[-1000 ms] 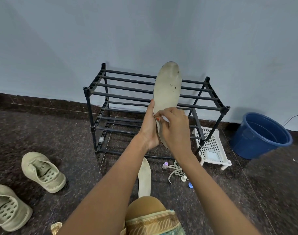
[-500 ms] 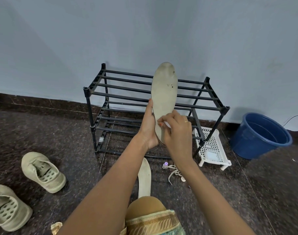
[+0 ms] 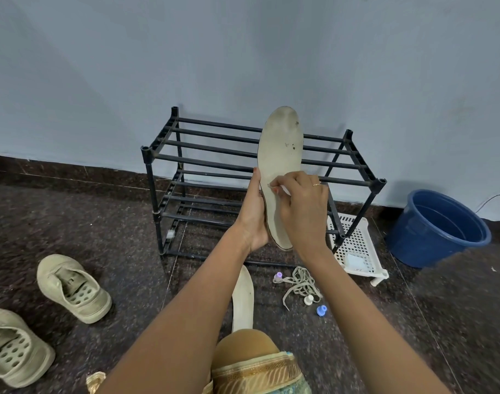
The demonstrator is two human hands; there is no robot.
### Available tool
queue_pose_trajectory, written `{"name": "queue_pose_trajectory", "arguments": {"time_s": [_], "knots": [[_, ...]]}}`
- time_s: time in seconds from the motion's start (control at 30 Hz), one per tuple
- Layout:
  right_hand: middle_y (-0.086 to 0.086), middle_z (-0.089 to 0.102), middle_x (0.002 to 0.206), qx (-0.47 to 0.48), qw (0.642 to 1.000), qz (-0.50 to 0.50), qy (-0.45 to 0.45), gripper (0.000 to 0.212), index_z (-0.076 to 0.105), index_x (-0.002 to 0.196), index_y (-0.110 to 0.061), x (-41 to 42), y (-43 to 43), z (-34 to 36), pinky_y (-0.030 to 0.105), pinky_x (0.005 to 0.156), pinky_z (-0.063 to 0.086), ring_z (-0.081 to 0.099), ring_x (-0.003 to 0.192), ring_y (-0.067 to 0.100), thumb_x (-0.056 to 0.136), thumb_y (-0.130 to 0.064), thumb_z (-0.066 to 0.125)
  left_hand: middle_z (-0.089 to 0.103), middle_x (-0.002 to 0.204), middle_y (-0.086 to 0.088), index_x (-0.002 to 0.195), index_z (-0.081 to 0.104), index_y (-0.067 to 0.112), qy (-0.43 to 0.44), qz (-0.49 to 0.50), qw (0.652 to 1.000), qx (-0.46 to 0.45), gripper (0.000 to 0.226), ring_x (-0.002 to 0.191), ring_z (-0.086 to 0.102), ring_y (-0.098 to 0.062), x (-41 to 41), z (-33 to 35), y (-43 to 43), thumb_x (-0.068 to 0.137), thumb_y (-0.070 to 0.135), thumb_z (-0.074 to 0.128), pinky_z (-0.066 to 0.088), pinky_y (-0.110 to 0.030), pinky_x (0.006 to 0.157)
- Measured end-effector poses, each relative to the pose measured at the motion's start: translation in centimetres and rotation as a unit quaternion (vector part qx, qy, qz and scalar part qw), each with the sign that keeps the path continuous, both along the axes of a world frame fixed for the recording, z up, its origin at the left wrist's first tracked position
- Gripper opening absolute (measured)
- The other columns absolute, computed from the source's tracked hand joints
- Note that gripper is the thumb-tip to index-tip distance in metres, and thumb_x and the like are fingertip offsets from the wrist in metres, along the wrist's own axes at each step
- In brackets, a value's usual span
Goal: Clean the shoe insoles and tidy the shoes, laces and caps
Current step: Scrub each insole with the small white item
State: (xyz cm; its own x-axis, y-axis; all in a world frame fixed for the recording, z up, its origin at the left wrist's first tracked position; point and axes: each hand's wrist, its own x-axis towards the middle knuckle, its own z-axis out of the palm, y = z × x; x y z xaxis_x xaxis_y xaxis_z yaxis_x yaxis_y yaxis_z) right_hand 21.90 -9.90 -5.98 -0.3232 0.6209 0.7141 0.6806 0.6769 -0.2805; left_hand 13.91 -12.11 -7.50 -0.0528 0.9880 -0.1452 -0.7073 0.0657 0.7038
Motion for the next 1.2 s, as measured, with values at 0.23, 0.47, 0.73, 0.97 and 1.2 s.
{"name": "queue_pose_trajectory", "arguments": {"time_s": [0.23,0.47,0.73,0.97,1.2], "knots": [[0.001,0.066,0.085,-0.042,0.999,0.023,-0.016,0.011,0.065,0.081,-0.015,1.5,-2.1,-2.0,0.030,0.068,0.029,0.057,0.080,0.027,0.076,-0.005,0.066,0.068,0.086,-0.007,0.097,0.067,0.006,-0.016,0.011,1.000,-0.013,0.080,0.078,0.065,-0.017,-0.5,-0.2,0.6,0.088,0.070,0.019,0.053,-0.028,0.076],[0.004,0.064,0.085,-0.017,1.000,-0.014,-0.003,0.010,0.067,0.081,-0.013,1.4,-1.1,-1.3,0.032,0.068,0.034,0.058,0.079,0.027,0.075,-0.005,0.068,0.069,0.089,-0.005,0.105,0.067,0.017,0.002,0.006,1.000,-0.011,0.071,0.082,0.065,-0.017,0.1,0.1,0.3,0.092,0.065,0.016,0.053,-0.030,0.076],[0.004,0.064,0.084,0.029,0.999,-0.041,0.007,0.017,0.068,0.081,-0.015,0.8,1.3,0.1,0.032,0.068,0.036,0.058,0.077,0.028,0.080,-0.021,0.052,0.068,0.101,-0.006,0.118,0.059,0.018,0.005,0.004,1.000,0.005,0.068,0.092,0.064,-0.020,0.1,0.2,0.1,0.092,0.064,0.016,0.052,-0.034,0.082],[0.004,0.066,0.080,0.007,1.000,0.009,-0.002,0.007,0.068,0.079,-0.012,2.1,0.6,-1.4,0.035,0.066,0.040,0.058,0.075,0.029,0.075,-0.011,0.062,0.069,0.091,-0.007,0.111,0.062,0.014,0.000,0.021,1.000,-0.008,0.074,0.084,0.064,-0.019,-0.2,0.1,0.3,0.090,0.068,0.015,0.051,-0.034,0.080],[0.002,0.064,0.088,-0.100,0.994,0.043,0.020,0.011,0.068,0.087,-0.015,3.5,-0.8,-3.1,0.033,0.072,0.036,0.055,0.084,0.025,0.080,-0.008,0.064,0.069,0.095,-0.010,0.110,0.062,0.009,-0.014,0.016,1.000,-0.015,0.078,0.091,0.064,-0.018,-0.2,0.1,0.4,0.090,0.067,0.014,0.049,-0.033,0.086]]}}
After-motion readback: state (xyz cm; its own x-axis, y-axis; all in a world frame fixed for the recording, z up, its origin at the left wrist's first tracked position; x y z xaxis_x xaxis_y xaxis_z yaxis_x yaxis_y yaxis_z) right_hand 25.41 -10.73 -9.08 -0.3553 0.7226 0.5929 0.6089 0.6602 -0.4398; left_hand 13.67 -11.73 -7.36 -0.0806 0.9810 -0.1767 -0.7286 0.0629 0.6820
